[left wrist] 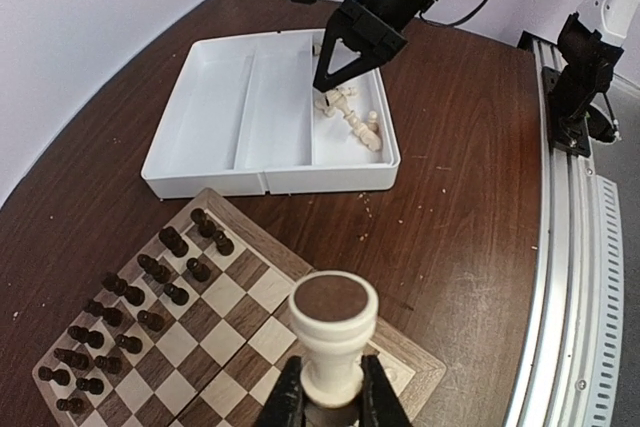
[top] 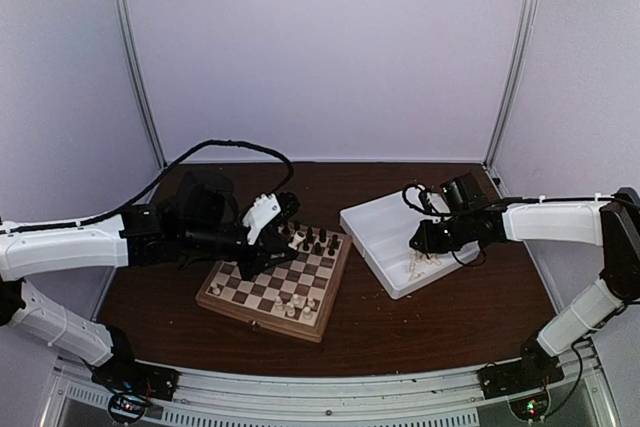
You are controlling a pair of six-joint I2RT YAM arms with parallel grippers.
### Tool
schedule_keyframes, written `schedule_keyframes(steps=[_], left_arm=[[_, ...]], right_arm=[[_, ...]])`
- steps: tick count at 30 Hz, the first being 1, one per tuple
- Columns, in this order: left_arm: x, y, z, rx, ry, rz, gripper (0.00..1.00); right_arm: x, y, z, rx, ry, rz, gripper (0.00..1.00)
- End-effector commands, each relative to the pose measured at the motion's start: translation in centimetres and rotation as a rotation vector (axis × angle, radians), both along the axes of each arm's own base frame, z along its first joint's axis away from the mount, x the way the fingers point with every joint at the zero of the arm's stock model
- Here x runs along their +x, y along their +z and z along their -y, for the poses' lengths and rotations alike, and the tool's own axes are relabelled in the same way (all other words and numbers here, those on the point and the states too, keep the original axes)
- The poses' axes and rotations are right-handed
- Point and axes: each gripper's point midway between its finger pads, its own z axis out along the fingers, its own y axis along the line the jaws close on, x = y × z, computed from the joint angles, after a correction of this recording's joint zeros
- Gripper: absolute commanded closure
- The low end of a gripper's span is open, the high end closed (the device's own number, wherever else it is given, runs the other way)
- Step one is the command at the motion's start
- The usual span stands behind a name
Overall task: Set up the chess pieces on the board
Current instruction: Place the chess piece in the storage box.
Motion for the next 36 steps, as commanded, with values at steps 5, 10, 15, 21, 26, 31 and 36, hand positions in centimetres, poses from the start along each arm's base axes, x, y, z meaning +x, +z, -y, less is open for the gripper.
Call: schedule_keyframes(steps=[5,10,15,21,26,31,36], left_arm=[[-0.2,0.6,-0.8,-0.011,0.026,0.005,0.97],[-0.2,0.7,-0.8,-0.011,0.026,0.006,0.97],[-0.3,0.7,-1.0,-0.006,0.024,0.006,0.97],[-0.3,0.7,-1.0,-0.005,0.024,0.007,0.97],[-0.3,0.6,-1.2,0.003,0.027,0.003,0.96],[-0.4,0.3,-1.4,0.016,0.034,0.000,0.96],[-0.4,0.1,-1.6,0.020,0.037,-0.002,0.96]], right_arm=[[0.7,-1.1,0.7,-0.017,-0.043,0.027,0.85],[0.2,-1.7,1.0,-0.017,-0.053,0.015,0.85],[-0.5,-2.2,1.5,-0.019,-0.071,0.011,0.82],[-0.7,-2.2,1.8,-0.024,-0.079,0.013,0.71],[-0.6,-0.9,2.1,-0.035,-0.077,0.045,0.58],[-0.7,1.4,2.6,-0.074,-0.056,0.087,0.54],[-1.1,4.4,2.2,-0.071,-0.026,0.121,0.47]])
